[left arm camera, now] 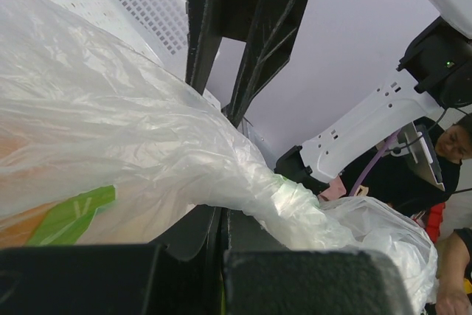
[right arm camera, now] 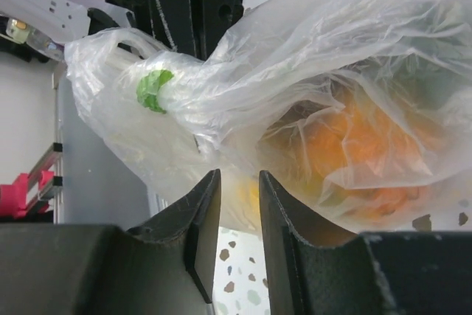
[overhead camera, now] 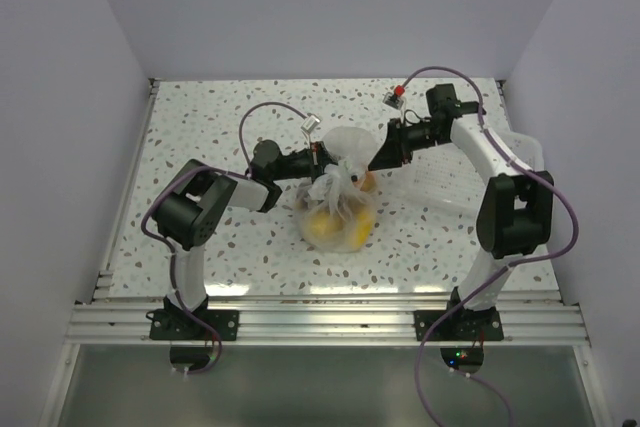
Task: Place the fake fruits into the plastic bag and tie a complex knot
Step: Tie the plastic bag at the center of the board.
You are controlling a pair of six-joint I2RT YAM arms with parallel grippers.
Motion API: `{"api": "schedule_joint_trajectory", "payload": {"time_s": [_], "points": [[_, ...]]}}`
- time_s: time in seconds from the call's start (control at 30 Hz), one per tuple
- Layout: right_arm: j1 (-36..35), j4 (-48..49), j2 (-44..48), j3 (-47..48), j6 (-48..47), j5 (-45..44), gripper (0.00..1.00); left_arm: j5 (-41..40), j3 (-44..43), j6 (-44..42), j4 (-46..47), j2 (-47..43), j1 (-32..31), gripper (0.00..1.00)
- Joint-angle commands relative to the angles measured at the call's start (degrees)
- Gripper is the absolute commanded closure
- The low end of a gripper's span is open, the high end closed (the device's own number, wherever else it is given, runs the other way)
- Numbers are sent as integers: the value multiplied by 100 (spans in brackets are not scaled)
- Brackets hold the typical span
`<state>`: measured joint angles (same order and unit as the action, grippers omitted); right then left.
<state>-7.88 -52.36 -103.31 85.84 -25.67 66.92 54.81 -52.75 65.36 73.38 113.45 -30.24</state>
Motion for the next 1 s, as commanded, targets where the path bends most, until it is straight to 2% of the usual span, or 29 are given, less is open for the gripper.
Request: {"api": "schedule_joint_trajectory", "payload": {"time_s": [0.0, 0.17, 0.4, 0.6, 0.77, 0.97], "points": [[32, -608, 460, 223, -183, 93, 69, 65, -104, -85, 2470, -130, 9, 100], [15, -724, 610, 12, 113, 374, 69, 74, -95, -94, 2470, -130, -8, 100], [-178, 550, 663, -568, 1072, 121, 64, 56, -148, -50, 2505, -68, -61, 100], [-346, 1042, 566, -621, 1371, 24, 59, 56, -174, -6, 2532, -42, -88, 100], [-407, 1307, 443, -586, 1539, -108, 51, 56, -183, 55, 2628, -7, -114, 100], [-434, 1307, 381, -525, 1503, -39, 53, 48, -183, 82, 2646, 28, -122, 100]]}}
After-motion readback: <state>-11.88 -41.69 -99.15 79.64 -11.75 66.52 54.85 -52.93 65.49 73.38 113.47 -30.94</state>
